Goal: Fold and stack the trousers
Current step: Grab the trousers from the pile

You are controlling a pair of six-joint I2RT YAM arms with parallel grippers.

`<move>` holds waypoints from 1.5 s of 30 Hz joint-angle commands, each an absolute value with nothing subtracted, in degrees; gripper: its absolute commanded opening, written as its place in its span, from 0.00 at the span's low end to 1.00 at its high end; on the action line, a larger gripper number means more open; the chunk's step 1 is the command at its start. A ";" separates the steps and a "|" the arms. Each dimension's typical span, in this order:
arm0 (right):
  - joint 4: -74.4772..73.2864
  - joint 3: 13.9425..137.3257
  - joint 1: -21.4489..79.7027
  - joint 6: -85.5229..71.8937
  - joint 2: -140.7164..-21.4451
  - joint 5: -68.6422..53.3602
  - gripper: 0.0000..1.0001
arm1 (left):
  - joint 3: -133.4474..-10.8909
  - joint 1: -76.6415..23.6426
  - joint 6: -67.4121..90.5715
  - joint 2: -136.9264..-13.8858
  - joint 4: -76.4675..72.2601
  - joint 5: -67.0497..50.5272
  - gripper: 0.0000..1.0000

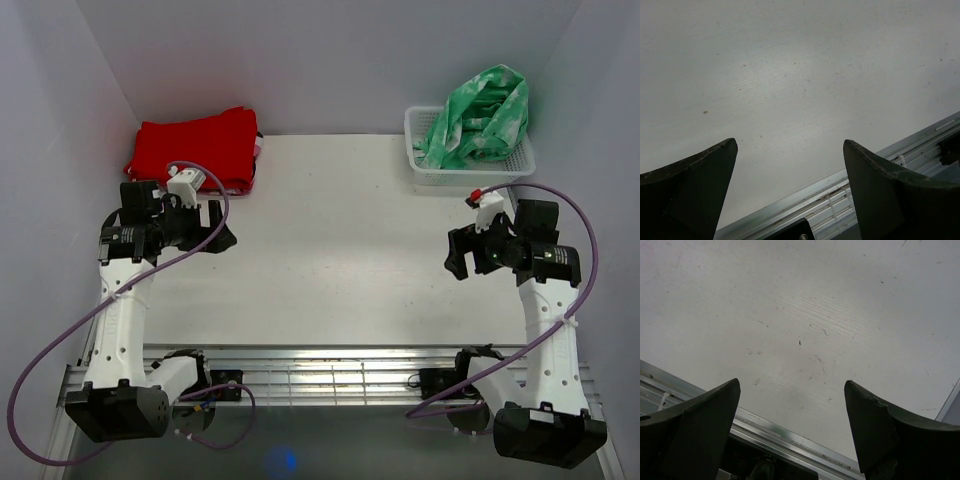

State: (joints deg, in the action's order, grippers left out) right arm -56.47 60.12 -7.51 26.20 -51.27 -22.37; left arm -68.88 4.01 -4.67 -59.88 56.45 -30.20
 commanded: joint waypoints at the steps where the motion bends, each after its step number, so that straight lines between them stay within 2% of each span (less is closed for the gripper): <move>1: -50.21 66.07 -7.82 21.37 -54.75 -19.53 0.90 | -68.90 4.04 -2.38 -59.33 53.71 -29.62 0.98; 11: -29.57 84.53 -7.82 7.30 -71.27 -10.73 0.90 | -71.19 4.04 4.47 -63.46 47.29 -30.59 0.98; 15: -20.23 86.04 -7.82 1.59 -77.94 -7.03 0.90 | -70.05 4.04 6.85 -64.07 43.43 -29.88 0.98; 24: -12.66 99.22 -7.82 -4.65 -100.79 -3.61 0.90 | -66.01 4.04 9.40 -63.63 38.50 -31.82 0.98; 27: -10.55 104.92 -7.82 -6.76 -107.81 3.74 0.90 | -65.04 4.04 8.88 -63.46 38.23 -30.33 0.98; 34: -3.35 113.02 -7.73 -5.02 -119.52 16.86 0.90 | -63.72 4.04 7.73 -63.89 37.53 -29.53 0.98; 42: 8.34 121.10 -7.73 1.39 -133.84 20.83 0.90 | -62.67 4.04 7.91 -64.69 37.44 -28.22 0.98; 45: 9.57 124.62 -8.26 0.45 -138.16 17.60 0.90 | -62.75 4.04 7.30 -65.21 37.97 -27.42 0.98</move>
State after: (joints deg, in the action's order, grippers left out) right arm 3.29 120.73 -7.62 -0.49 -135.66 17.39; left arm -62.85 4.01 7.97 -65.39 38.28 -28.56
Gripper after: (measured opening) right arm 0.900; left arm 0.979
